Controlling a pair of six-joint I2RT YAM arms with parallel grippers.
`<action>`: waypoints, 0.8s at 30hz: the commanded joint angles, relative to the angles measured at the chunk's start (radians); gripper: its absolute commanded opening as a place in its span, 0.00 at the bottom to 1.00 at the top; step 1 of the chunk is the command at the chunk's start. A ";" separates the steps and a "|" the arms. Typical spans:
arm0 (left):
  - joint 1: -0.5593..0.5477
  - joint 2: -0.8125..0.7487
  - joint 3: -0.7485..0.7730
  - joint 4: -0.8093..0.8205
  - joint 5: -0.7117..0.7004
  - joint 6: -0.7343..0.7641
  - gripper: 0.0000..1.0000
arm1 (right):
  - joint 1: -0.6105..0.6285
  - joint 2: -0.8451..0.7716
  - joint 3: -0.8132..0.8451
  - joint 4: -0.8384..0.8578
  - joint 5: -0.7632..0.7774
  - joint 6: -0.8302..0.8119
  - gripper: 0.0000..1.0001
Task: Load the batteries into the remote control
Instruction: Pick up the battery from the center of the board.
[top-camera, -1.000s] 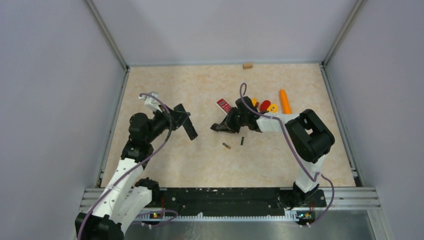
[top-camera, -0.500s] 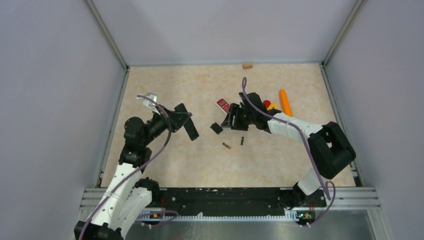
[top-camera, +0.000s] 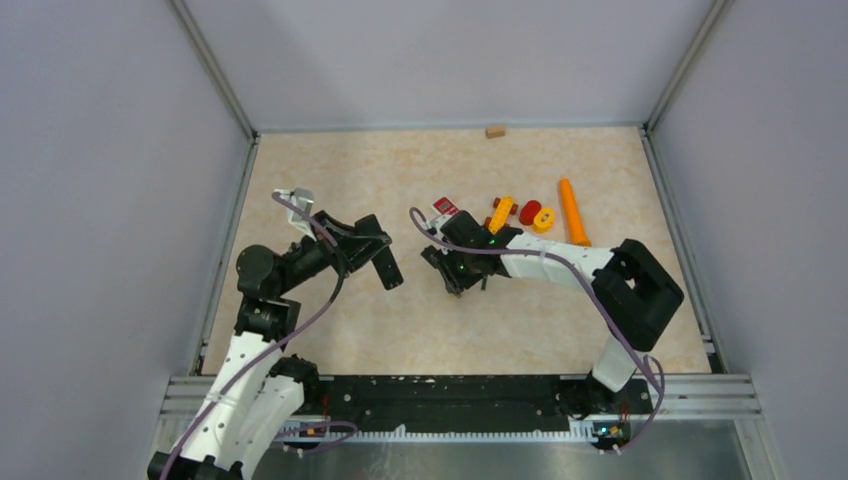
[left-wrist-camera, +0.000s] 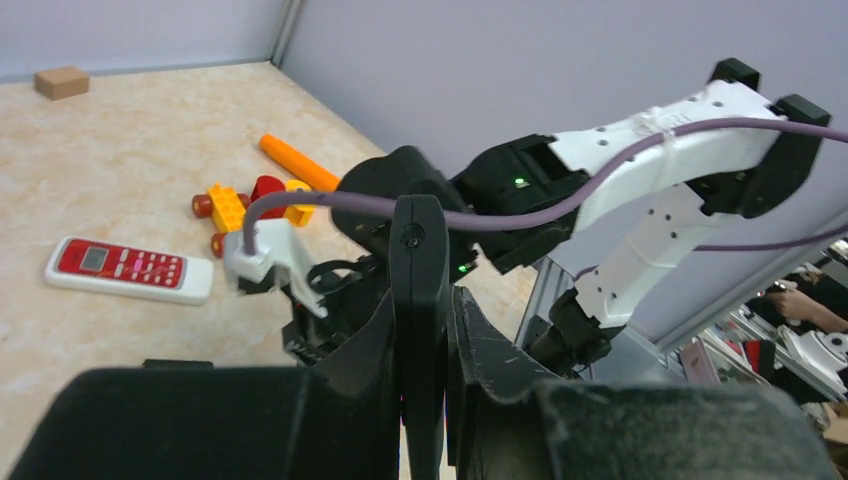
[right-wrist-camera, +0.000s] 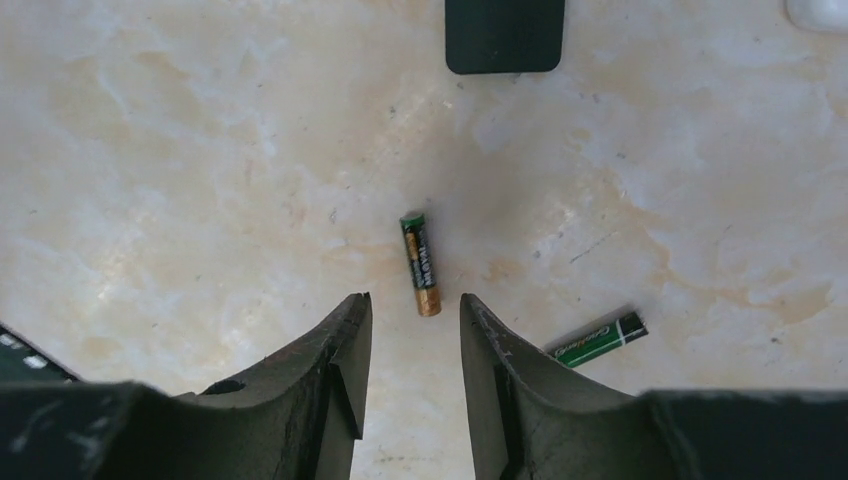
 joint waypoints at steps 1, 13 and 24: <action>-0.001 -0.017 0.035 0.116 0.109 -0.024 0.00 | 0.034 0.067 0.084 -0.037 0.117 -0.101 0.38; -0.001 -0.029 0.038 0.124 0.121 -0.032 0.00 | 0.051 0.149 0.121 -0.035 0.114 -0.114 0.35; -0.001 -0.021 0.046 0.108 0.104 -0.026 0.00 | 0.077 0.182 0.145 -0.049 0.141 -0.111 0.14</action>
